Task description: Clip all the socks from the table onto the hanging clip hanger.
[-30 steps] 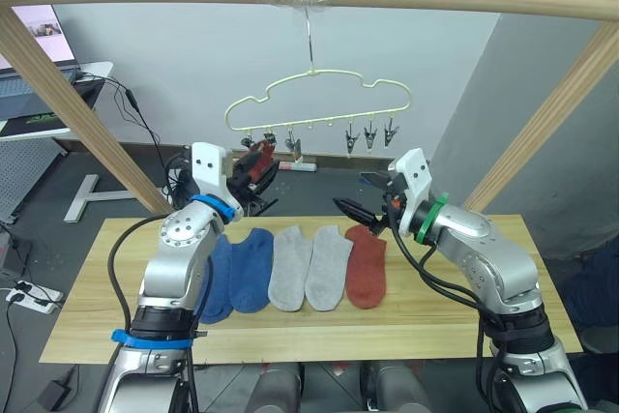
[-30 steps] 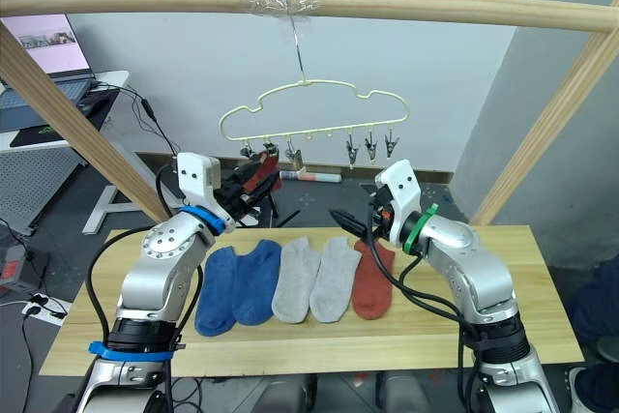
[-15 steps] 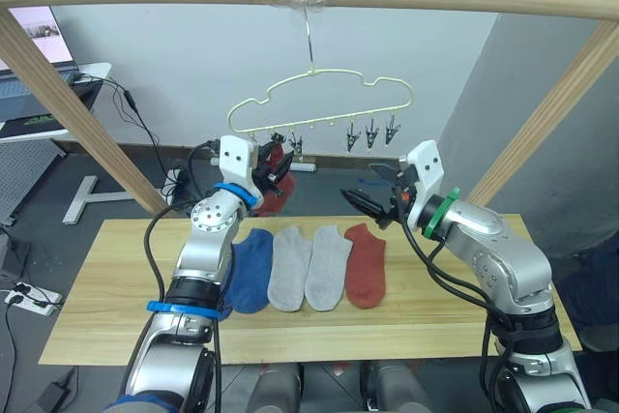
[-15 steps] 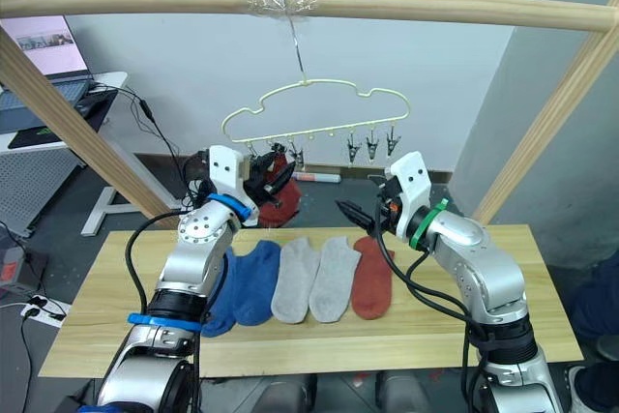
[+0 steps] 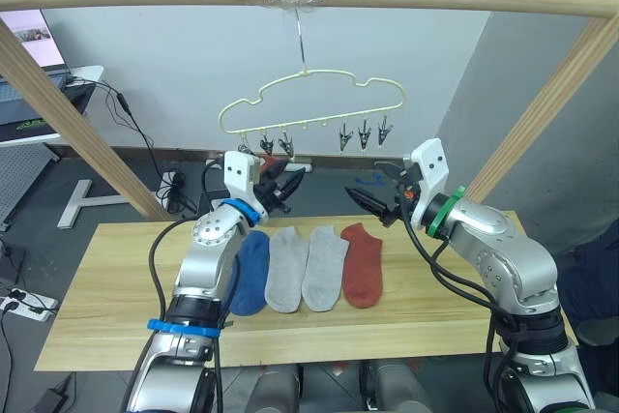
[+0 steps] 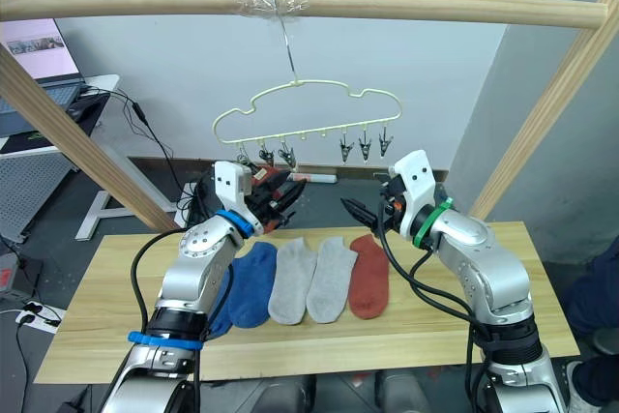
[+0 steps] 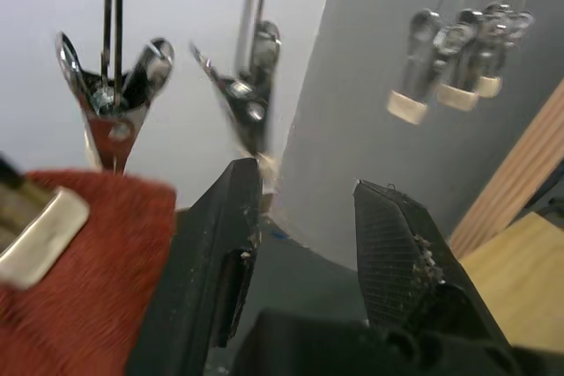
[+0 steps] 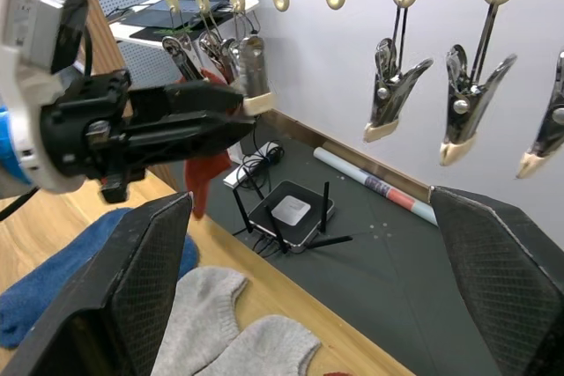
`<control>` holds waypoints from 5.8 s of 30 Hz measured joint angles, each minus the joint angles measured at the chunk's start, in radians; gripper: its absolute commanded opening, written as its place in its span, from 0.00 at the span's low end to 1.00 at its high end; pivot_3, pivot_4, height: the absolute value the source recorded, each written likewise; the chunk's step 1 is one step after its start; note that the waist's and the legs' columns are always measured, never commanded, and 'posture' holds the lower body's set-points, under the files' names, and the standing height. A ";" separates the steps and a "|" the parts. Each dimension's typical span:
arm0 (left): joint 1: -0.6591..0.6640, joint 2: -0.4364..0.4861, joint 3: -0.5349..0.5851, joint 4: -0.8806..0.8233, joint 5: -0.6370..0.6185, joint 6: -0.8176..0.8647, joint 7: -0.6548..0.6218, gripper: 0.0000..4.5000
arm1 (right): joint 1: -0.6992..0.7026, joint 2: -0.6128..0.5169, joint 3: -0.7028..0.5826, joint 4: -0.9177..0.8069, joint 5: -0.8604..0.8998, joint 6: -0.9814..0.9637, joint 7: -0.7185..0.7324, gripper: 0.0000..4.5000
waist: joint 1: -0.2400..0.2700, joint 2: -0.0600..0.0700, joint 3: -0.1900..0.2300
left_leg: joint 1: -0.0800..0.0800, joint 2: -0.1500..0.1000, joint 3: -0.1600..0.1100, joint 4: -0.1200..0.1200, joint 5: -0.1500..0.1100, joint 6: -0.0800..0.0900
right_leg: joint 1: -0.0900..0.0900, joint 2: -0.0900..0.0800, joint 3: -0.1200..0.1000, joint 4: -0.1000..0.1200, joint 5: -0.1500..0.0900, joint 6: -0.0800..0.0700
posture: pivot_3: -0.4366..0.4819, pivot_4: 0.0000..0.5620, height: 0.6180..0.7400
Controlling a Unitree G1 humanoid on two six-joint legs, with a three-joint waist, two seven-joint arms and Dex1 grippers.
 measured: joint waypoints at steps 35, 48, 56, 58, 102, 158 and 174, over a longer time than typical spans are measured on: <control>-0.108 -0.073 0.049 0.159 -0.039 -0.025 0.041 0.43 | -0.022 -0.013 -0.006 0.006 -0.001 -0.005 -0.006 1.00 | -0.006 0.000 0.000 | 0.001 -0.001 0.000 0.001 0.001 0.001 | 0.001 -0.001 0.000 0.000 0.001 0.002 | 0.53 0.29 1.00; -0.120 -0.030 0.068 0.173 0.087 -0.112 0.190 0.43 | -0.017 -0.011 -0.007 0.006 0.012 -0.010 0.007 1.00 | -0.003 0.000 0.000 | 0.000 -0.001 0.000 0.001 0.001 0.002 | 0.001 -0.001 0.000 0.000 0.001 0.002 | 0.53 0.32 1.00; -0.125 -0.025 0.062 0.181 0.137 -0.168 0.214 0.43 | -0.017 -0.055 -0.025 -0.068 0.101 -0.027 0.096 1.00 | -0.003 0.000 0.000 | 0.000 -0.001 0.000 0.001 0.001 0.002 | 0.001 -0.001 0.000 0.000 0.001 0.002 | 0.52 0.34 1.00; -0.118 -0.025 0.063 0.171 0.142 -0.167 0.219 0.43 | -0.019 -0.066 -0.028 -0.077 0.113 -0.035 0.117 1.00 | -0.004 0.000 0.000 | 0.000 -0.001 0.000 0.001 0.001 0.002 | 0.001 -0.001 0.000 0.000 0.001 0.002 | 0.52 0.35 1.00; -0.117 -0.035 0.074 0.152 0.137 -0.142 0.247 0.43 | -0.065 -0.093 -0.020 -0.071 0.148 -0.054 0.140 1.00 | -0.003 -0.001 0.001 | 0.000 -0.001 0.000 0.001 0.001 0.002 | 0.001 -0.001 0.000 0.000 0.001 0.003 | 0.53 0.36 1.00; -0.100 -0.057 0.067 0.117 0.122 -0.121 0.245 0.00 | -0.057 -0.096 0.004 -0.071 0.134 -0.048 0.119 1.00 | -0.003 -0.001 0.001 | 0.000 -0.001 0.000 0.001 0.001 0.002 | 0.001 -0.001 0.000 -0.001 -0.001 0.007 | 0.53 0.34 1.00; -0.041 -0.045 0.066 -0.047 0.056 0.049 0.180 0.00 | -0.040 -0.001 0.345 0.686 -0.340 -0.426 0.046 1.00 | 0.004 -0.001 0.001 | 0.001 -0.001 0.001 0.001 0.001 0.001 | 0.001 0.000 0.001 -0.001 0.000 0.005 | 0.59 0.32 1.00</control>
